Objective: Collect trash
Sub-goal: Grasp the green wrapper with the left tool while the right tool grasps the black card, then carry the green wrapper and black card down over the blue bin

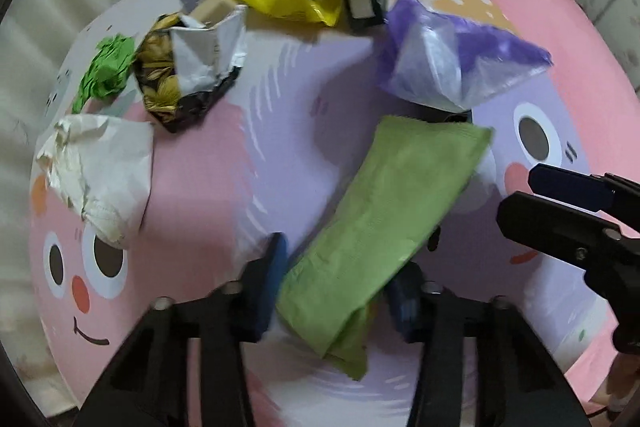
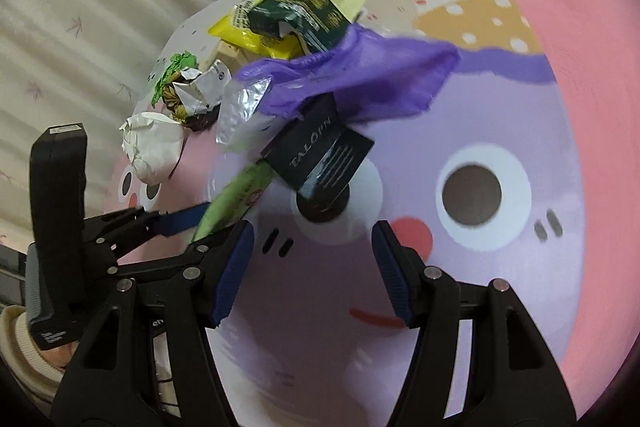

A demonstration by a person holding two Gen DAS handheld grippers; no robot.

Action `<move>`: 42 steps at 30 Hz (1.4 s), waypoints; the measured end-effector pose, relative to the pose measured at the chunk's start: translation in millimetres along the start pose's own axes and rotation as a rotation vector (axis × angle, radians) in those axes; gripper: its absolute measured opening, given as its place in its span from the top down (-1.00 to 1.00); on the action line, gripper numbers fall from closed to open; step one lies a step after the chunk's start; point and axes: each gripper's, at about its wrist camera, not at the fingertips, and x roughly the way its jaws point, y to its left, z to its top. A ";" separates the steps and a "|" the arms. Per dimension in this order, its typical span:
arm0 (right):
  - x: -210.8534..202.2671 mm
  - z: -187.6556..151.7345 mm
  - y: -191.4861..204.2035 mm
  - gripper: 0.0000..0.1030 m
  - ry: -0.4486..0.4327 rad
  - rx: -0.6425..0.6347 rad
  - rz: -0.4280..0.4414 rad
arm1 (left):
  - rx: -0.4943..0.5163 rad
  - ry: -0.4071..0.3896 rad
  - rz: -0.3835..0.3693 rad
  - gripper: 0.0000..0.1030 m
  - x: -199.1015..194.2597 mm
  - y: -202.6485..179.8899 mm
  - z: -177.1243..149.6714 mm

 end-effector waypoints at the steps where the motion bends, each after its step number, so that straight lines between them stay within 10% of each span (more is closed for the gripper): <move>1: 1.3 2.3 2.2 -0.13 -0.008 -0.010 -0.006 | -0.014 -0.003 -0.007 0.50 1.0 2.3 1.1; 19: 38.1 18.6 37.8 -0.14 -0.096 -0.120 -0.138 | -0.227 -0.024 0.032 0.64 -16.5 17.0 -21.9; 24: 51.3 19.2 40.1 0.60 -0.091 -0.131 -0.215 | -0.247 -0.036 0.028 0.64 -26.8 18.2 -32.7; 28: 44.7 12.4 38.6 0.93 -0.088 -0.131 -0.157 | -0.258 -0.039 0.021 0.64 -36.7 27.3 -50.0; 42: 3.0 -44.0 67.6 0.96 -0.013 -0.127 0.032 | -0.272 -0.056 -0.002 0.64 -63.5 37.7 -97.8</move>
